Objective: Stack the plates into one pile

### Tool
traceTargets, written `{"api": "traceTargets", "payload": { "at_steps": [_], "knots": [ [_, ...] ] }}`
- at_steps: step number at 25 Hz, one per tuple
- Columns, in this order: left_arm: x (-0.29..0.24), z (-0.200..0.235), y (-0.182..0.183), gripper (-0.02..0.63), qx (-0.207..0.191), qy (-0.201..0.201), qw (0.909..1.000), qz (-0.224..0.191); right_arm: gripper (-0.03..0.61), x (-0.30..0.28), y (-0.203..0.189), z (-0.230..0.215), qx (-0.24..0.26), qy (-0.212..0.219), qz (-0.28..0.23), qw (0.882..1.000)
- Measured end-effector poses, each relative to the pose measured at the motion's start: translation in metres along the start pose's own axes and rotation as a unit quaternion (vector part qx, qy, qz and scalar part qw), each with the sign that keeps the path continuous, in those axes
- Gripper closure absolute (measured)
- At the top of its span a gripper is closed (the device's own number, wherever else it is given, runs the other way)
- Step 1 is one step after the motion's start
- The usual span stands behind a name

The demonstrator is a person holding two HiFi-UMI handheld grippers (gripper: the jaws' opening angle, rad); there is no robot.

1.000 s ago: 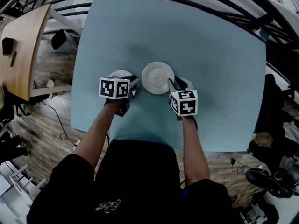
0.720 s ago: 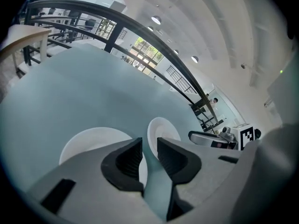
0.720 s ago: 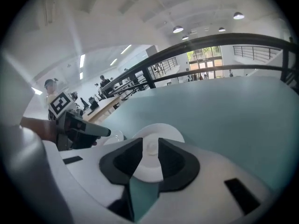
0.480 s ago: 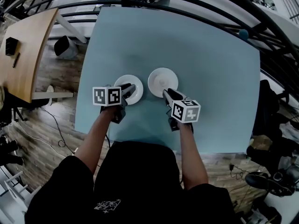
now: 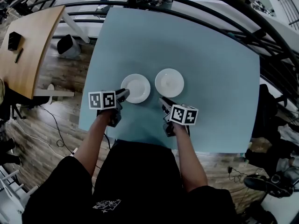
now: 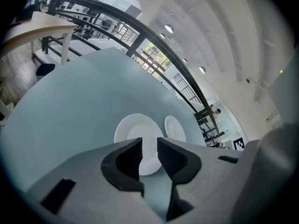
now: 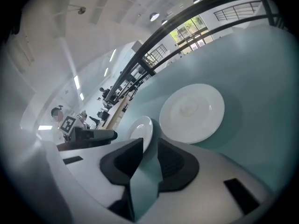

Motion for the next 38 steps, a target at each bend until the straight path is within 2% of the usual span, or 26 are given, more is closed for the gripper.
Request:
{"api": "traceTargets", "payload": {
  "at_steps": [5,11,18,27,38],
  "knots": [
    [0.014,0.024,-0.005,0.532,0.022,0.003,0.9997,-0.009,0.483,-0.012,-0.008,0.005,-0.016,-0.002,0.008,1.0],
    [0.017,0.048,-0.018,0.517,0.047,-0.005,0.9988,-0.008,0.479,-0.032,-0.016,0.007,-0.056,0.014,0.006,0.998],
    [0.01,0.071,-0.021,0.514,0.056,-0.01,0.9984,-0.003,0.474,-0.058,-0.023,0.015,-0.076,0.022,0.009,0.997],
    [-0.004,0.078,-0.02,0.514,0.08,-0.022,0.9966,0.0,0.463,-0.077,-0.024,0.008,-0.177,0.033,-0.002,0.984],
    [-0.02,0.073,-0.011,0.52,0.098,-0.022,0.9948,0.016,0.473,-0.091,-0.017,0.012,-0.199,0.028,-0.003,0.98]
  ]
}}
Point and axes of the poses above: the fingertips, and each gripper's own axes: x backward along the fingers, z to its left, y out of its top, the point moved 7 cm from there along x, backward along the fingers, and after that the axes turned 5 degrees about -x, right-handed, at the moved point
